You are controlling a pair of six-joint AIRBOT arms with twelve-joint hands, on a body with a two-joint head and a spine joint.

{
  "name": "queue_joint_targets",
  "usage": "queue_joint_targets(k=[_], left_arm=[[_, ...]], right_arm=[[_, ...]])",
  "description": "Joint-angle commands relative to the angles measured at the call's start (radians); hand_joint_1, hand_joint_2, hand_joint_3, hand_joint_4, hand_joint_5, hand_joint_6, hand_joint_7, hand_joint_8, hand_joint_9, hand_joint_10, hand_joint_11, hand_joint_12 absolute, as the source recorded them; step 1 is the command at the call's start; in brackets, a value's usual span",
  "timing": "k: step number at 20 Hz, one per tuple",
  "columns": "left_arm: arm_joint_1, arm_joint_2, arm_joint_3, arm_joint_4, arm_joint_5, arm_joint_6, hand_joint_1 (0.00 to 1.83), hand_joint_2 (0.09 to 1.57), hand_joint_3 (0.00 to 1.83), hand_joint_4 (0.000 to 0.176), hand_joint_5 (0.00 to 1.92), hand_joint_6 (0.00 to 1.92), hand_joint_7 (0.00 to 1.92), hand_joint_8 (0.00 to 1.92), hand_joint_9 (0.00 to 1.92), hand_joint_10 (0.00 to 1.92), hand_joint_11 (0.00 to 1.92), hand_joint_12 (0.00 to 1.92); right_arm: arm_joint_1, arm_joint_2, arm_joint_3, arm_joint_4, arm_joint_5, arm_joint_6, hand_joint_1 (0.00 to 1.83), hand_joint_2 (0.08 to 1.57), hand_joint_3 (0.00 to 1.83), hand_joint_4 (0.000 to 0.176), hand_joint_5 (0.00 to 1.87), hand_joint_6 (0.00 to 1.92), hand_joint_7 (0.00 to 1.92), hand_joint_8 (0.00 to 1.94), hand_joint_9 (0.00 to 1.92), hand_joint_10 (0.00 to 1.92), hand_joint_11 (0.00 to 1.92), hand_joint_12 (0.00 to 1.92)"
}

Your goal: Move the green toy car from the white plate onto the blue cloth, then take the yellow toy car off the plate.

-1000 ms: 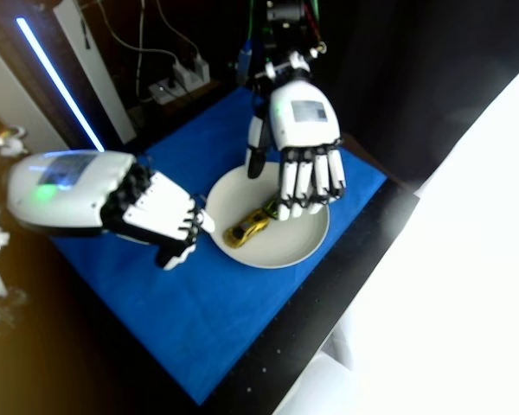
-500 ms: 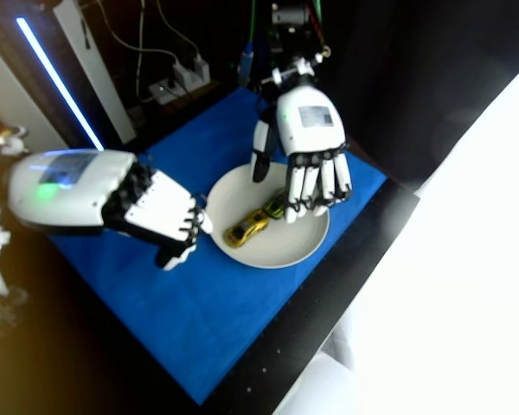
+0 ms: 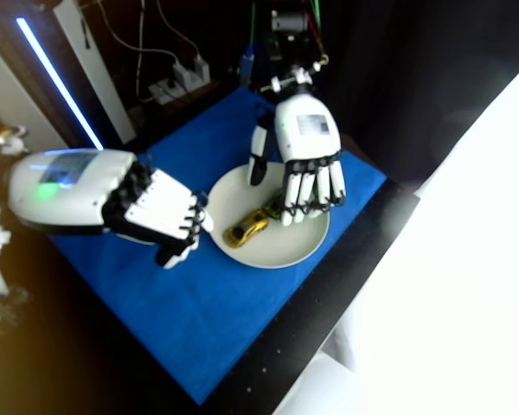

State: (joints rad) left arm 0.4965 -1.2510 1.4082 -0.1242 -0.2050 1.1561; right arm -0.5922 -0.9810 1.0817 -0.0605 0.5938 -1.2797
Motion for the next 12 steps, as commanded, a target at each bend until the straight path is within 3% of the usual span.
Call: queue_joint_targets(k=[1,2,7,9,10,12], left_arm=[[0.0,-0.004,0.007,-0.001,-0.104,-0.002,0.91,0.92,0.0,0.0,0.76,0.0,0.75,0.0,0.22,0.96,0.0,1.53],[0.001,-0.005,0.009,-0.002,-0.103,-0.002,0.92,0.92,0.0,0.0,0.76,0.01,0.76,0.01,0.21,1.04,0.0,1.61],[0.004,-0.015,0.027,-0.019,-0.099,0.0,0.89,0.94,0.0,0.0,0.76,0.0,0.77,0.01,0.22,1.1,0.0,1.64],[0.007,-0.018,0.033,-0.028,-0.098,0.002,0.91,0.94,0.0,0.0,0.77,0.0,0.79,0.02,0.28,0.94,0.0,1.41],[0.008,-0.019,0.035,-0.03,-0.097,0.003,0.91,0.94,0.0,0.0,0.77,0.0,0.8,0.02,0.29,0.94,0.0,1.56],[0.011,-0.022,0.038,-0.036,-0.096,0.008,0.89,0.95,0.0,0.0,0.76,0.0,0.78,0.01,0.25,0.99,0.0,1.6]], right_arm=[[0.013,-0.002,-0.004,0.004,0.125,-0.004,1.13,0.99,0.0,0.0,0.74,0.31,0.74,0.84,0.6,1.24,0.4,1.78],[0.013,-0.002,-0.004,0.004,0.125,-0.004,1.17,0.98,0.0,0.0,0.76,0.31,0.75,0.85,0.61,1.26,0.38,1.8],[0.013,-0.003,-0.007,0.004,0.126,-0.004,1.19,0.97,0.0,0.0,0.82,0.2,0.79,0.77,0.62,1.19,0.39,1.78],[0.013,-0.003,-0.008,0.004,0.126,-0.004,1.18,0.97,0.0,0.0,0.82,0.19,0.77,0.8,0.62,1.22,0.38,1.79],[0.013,-0.003,-0.009,0.004,0.126,-0.004,1.16,0.98,0.0,0.0,0.82,0.19,0.76,0.83,0.61,1.23,0.38,1.78],[0.013,-0.003,-0.01,0.004,0.126,-0.004,1.18,0.97,0.0,0.0,0.83,0.19,0.77,0.85,0.62,1.24,0.38,1.79]])
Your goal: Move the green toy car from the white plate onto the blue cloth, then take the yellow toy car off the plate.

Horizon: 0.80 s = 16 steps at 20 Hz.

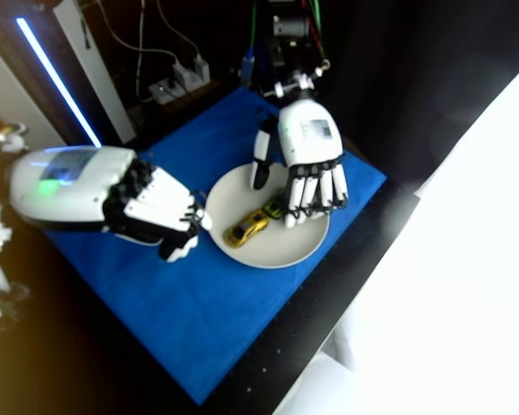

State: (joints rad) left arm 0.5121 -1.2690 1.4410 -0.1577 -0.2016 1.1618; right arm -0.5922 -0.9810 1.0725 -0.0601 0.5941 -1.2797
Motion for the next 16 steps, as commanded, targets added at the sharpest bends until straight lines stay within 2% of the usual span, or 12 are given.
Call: queue_joint_targets(k=[1,8,10,11,12,13,14,15,16], left_arm=[[-0.004,-0.005,0.006,-0.005,-0.099,0.004,0.9,0.95,0.0,0.0,0.76,0.0,0.79,0.02,0.26,0.99,0.0,1.6],[0.004,-0.011,0.011,-0.008,-0.094,0.004,1.02,0.94,0.0,0.0,0.81,0.01,0.87,0.05,0.3,0.99,0.0,1.55],[0.005,-0.014,0.013,-0.008,-0.093,0.005,1.04,0.96,0.0,0.0,0.84,0.03,0.88,0.07,0.22,1.22,0.0,1.61],[0.006,-0.015,0.014,-0.008,-0.092,0.005,1.03,0.97,0.01,0.0,0.85,0.03,0.88,0.07,0.2,1.25,0.0,1.61],[0.007,-0.015,0.014,-0.008,-0.092,0.006,1.06,0.97,0.0,0.0,0.86,0.11,0.78,0.38,0.2,1.39,0.0,1.74],[0.008,-0.016,0.014,-0.009,-0.092,0.006,1.08,0.98,0.0,0.0,0.85,0.17,0.67,0.67,0.19,1.44,0.0,1.77],[0.009,-0.016,0.014,-0.011,-0.092,0.007,1.09,0.99,0.0,0.0,0.84,0.25,0.62,0.8,0.19,1.43,0.0,1.77],[0.009,-0.016,0.012,-0.049,-0.091,0.041,1.08,1.12,0.01,0.0,0.88,0.94,0.61,0.88,0.22,1.45,0.0,1.84],[0.009,-0.015,0.005,-0.083,-0.091,0.099,1.08,1.16,0.0,0.0,0.86,1.13,0.63,0.98,0.29,1.49,0.04,1.91]], right_arm=[[0.013,-0.003,-0.002,0.004,0.126,-0.004,1.18,0.97,0.0,0.0,0.83,0.19,0.76,0.86,0.61,1.25,0.38,1.79],[0.013,-0.003,-0.004,0.004,0.127,-0.004,1.17,0.98,0.0,0.0,0.81,0.24,0.74,0.88,0.61,1.27,0.39,1.79],[0.013,-0.003,-0.006,0.004,0.127,-0.004,1.19,0.98,0.0,0.0,0.8,0.25,0.73,0.87,0.61,1.25,0.4,1.78],[0.013,-0.003,-0.006,0.004,0.127,-0.004,1.2,0.98,0.0,0.0,0.8,0.26,0.72,0.86,0.6,1.25,0.39,1.78],[0.013,-0.003,-0.007,0.004,0.128,-0.004,1.19,0.98,0.0,0.0,0.8,0.26,0.72,0.83,0.61,1.23,0.4,1.77],[0.013,-0.003,-0.007,0.004,0.128,-0.004,1.19,0.98,0.0,0.0,0.8,0.27,0.73,0.81,0.61,1.21,0.39,1.77],[0.012,-0.002,-0.008,0.004,0.129,-0.004,1.2,0.99,0.0,0.0,0.8,0.28,0.73,0.8,0.61,1.21,0.4,1.77],[0.012,-0.002,-0.009,0.004,0.129,-0.004,1.2,0.99,0.0,0.0,0.8,0.28,0.73,0.8,0.61,1.21,0.4,1.77],[0.012,-0.002,-0.009,0.004,0.129,-0.004,1.2,0.99,0.0,0.0,0.8,0.28,0.73,0.8,0.62,1.22,0.41,1.78]])
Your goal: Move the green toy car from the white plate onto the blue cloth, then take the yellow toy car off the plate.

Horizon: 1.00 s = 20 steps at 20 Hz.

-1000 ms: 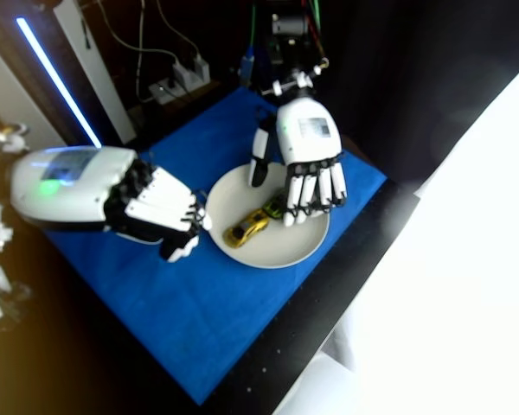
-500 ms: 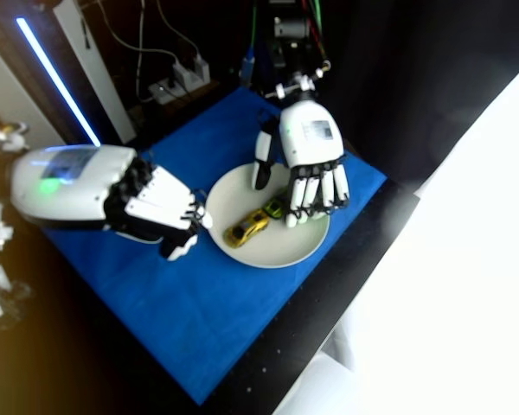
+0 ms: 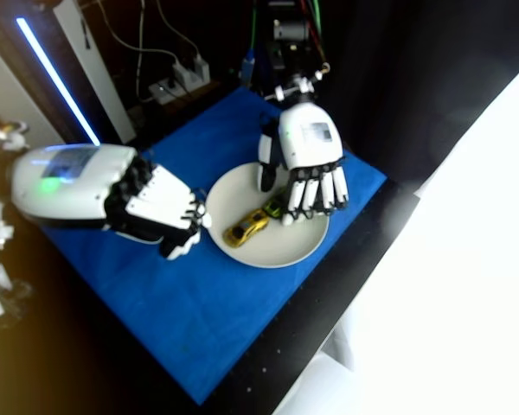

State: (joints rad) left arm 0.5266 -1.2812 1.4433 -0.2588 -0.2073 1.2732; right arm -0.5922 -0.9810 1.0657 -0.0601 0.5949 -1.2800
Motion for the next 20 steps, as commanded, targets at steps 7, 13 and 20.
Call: queue_joint_targets(k=[7,13,20], left_arm=[[0.0,0.005,-0.009,-0.031,-0.104,0.035,1.16,1.22,0.0,0.0,0.86,1.23,0.69,1.44,0.31,1.64,0.04,1.92],[0.0,0.046,-0.054,-0.038,-0.172,0.035,1.18,1.21,0.0,0.0,0.89,1.1,0.74,1.49,0.31,1.74,0.04,1.92],[-0.001,0.161,-0.189,0.003,-0.305,0.036,1.2,1.15,0.0,0.023,0.95,1.08,0.87,1.22,0.56,1.53,0.03,1.91]], right_arm=[[0.01,-0.002,-0.005,0.004,0.13,-0.004,1.24,0.99,0.0,0.0,0.77,0.4,0.75,0.88,0.63,1.28,0.48,1.8],[0.01,-0.002,-0.005,0.004,0.13,-0.004,1.23,1.01,0.0,0.0,0.73,0.43,0.71,0.89,0.59,1.3,0.44,1.82],[0.006,-0.002,-0.005,0.004,0.13,-0.004,1.2,1.02,0.0,0.0,0.72,0.4,0.7,0.89,0.58,1.28,0.44,1.82]])
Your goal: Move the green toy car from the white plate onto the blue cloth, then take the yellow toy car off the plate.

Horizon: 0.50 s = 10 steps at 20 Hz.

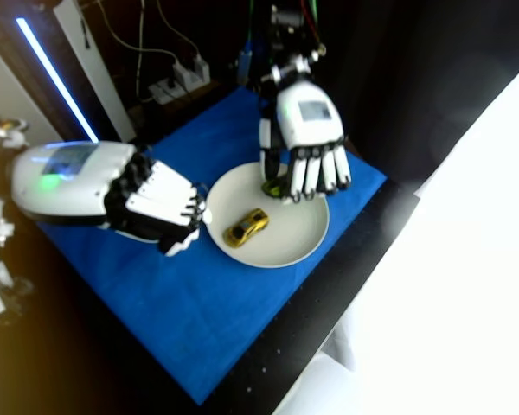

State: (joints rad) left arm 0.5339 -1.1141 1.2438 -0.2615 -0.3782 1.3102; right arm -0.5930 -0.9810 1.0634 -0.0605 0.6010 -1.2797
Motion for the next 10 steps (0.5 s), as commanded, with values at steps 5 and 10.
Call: queue_joint_targets(k=[5,10], left_arm=[[0.079,0.138,-0.176,0.053,-0.274,-0.001,1.2,1.19,0.01,0.0,0.84,1.08,0.86,1.41,0.67,1.82,0.49,1.92],[0.176,0.229,-0.308,0.071,-0.381,-0.001,1.17,1.2,0.01,0.001,0.86,1.16,0.78,1.39,0.37,1.52,0.03,1.92]], right_arm=[[0.001,-0.002,-0.002,0.004,0.123,-0.004,1.21,1.02,0.0,0.0,0.73,0.33,0.72,0.78,0.61,1.18,0.42,1.74],[-0.004,-0.001,-0.002,0.013,0.123,-0.004,1.21,1.04,0.0,0.0,0.75,0.28,0.71,0.7,0.59,1.14,0.41,1.7]])
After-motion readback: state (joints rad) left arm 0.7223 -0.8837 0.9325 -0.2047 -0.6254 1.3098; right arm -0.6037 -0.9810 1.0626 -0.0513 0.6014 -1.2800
